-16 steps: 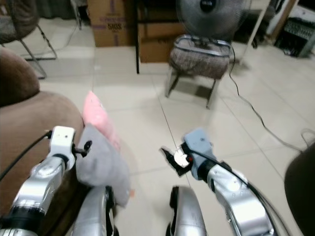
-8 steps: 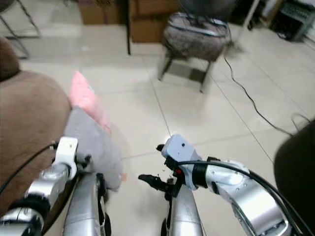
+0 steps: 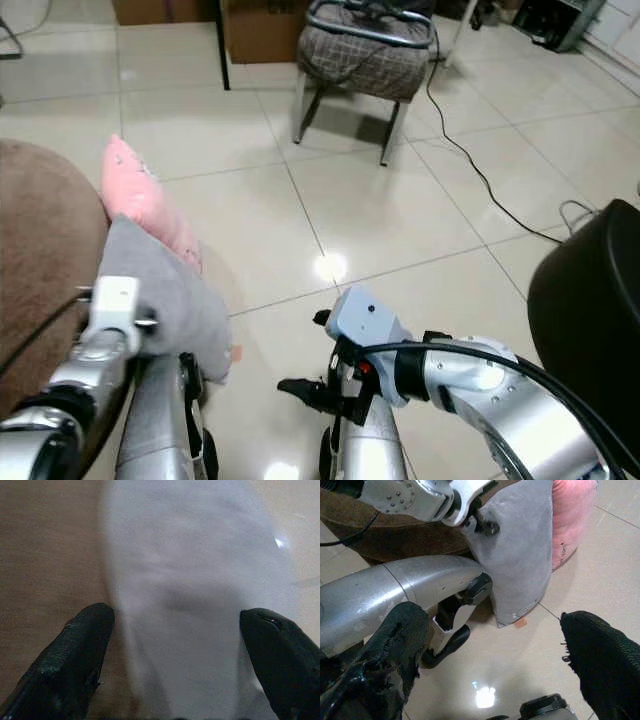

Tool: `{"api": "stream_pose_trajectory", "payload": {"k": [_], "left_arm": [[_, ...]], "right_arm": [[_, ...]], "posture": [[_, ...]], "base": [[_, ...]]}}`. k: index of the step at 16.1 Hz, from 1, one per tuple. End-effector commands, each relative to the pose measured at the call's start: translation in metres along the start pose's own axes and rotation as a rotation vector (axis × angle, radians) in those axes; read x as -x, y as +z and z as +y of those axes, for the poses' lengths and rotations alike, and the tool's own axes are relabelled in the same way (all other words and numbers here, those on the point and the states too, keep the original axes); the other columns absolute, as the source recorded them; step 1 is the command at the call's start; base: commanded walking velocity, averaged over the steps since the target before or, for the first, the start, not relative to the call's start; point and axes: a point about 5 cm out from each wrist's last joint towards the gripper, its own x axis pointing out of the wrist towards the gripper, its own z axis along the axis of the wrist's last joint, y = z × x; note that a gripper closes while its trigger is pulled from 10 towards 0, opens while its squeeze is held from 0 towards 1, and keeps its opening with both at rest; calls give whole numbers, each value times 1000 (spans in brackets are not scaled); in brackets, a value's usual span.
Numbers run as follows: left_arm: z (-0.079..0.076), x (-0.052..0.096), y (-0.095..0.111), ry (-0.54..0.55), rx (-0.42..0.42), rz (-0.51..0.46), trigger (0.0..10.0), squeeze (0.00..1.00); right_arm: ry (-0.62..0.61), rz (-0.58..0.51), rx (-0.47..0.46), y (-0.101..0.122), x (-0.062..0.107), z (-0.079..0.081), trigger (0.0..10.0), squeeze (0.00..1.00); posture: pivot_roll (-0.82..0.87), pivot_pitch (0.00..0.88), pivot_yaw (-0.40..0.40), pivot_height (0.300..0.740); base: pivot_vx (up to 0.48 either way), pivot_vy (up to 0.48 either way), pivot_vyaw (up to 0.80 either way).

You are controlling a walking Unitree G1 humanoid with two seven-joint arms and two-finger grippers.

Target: Move the pillow to the sofa from floor

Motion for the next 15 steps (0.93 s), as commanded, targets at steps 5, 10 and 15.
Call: {"api": "stream_pose_trajectory", "payload": {"k": [5, 10, 15], "left_arm": [[-8, 5, -30, -58, 98, 182, 10000, 0], [-14, 6, -32, -122, 168, 191, 0, 0], [-16, 6, -31, -130, 198, 183, 0, 0]], "right_arm": [[29, 24, -12, -1, 3, 6, 10000, 0], [79, 33, -23, -1, 4, 12, 10000, 0], [88, 32, -26, -1, 3, 15, 10000, 0]], "posture": [[-174, 165, -86, 555], [-177, 157, -84, 555], [-178, 150, -81, 555]], "base": [[0, 0, 0], [0, 0, 0], [0, 0, 0]]}}
